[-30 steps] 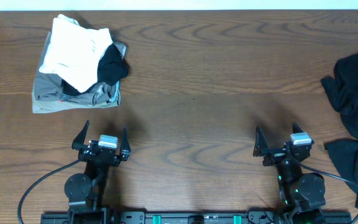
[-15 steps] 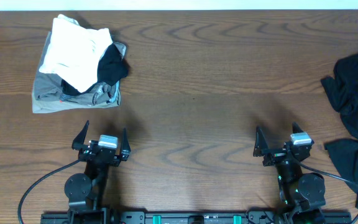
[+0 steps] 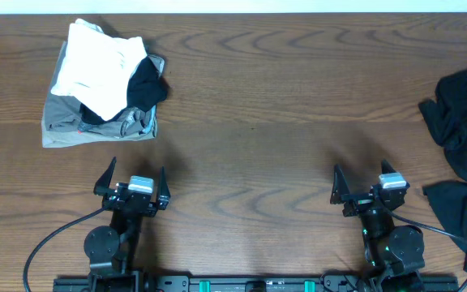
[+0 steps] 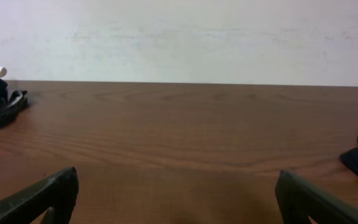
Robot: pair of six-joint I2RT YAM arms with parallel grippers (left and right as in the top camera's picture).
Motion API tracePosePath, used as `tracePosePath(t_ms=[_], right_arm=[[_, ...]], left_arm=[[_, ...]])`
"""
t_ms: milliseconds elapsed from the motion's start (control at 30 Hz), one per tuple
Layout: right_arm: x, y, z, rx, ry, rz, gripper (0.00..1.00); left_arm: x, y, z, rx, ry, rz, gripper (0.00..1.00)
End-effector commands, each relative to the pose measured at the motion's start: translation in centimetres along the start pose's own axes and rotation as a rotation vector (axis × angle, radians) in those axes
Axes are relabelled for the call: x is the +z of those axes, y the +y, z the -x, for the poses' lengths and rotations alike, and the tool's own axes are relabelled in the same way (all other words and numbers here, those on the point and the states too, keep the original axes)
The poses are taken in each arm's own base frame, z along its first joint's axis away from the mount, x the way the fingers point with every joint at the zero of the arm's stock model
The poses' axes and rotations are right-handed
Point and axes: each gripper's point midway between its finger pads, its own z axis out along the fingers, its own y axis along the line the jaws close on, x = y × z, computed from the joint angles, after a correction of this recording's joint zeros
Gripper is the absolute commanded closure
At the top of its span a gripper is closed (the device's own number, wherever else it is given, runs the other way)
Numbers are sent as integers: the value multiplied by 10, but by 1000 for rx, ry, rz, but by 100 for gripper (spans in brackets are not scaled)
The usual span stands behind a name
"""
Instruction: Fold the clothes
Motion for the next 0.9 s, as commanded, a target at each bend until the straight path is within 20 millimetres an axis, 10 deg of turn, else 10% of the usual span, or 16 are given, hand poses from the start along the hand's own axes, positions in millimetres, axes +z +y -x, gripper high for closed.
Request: tracePosePath(t_ms=[0, 333, 667, 867], right_arm=[[0, -5, -1, -9, 3, -25, 1], [0, -5, -1, -9, 3, -25, 1], [0, 7, 2, 156, -2, 45, 1], [-8, 24, 53, 183, -171, 153, 1]], left_arm=[[1, -8, -15, 2, 48, -33, 2], [1, -8, -9, 5, 24, -37, 2], [-6, -49, 7, -139, -46, -286, 2], [-11, -38, 43, -270, -120, -271, 2]])
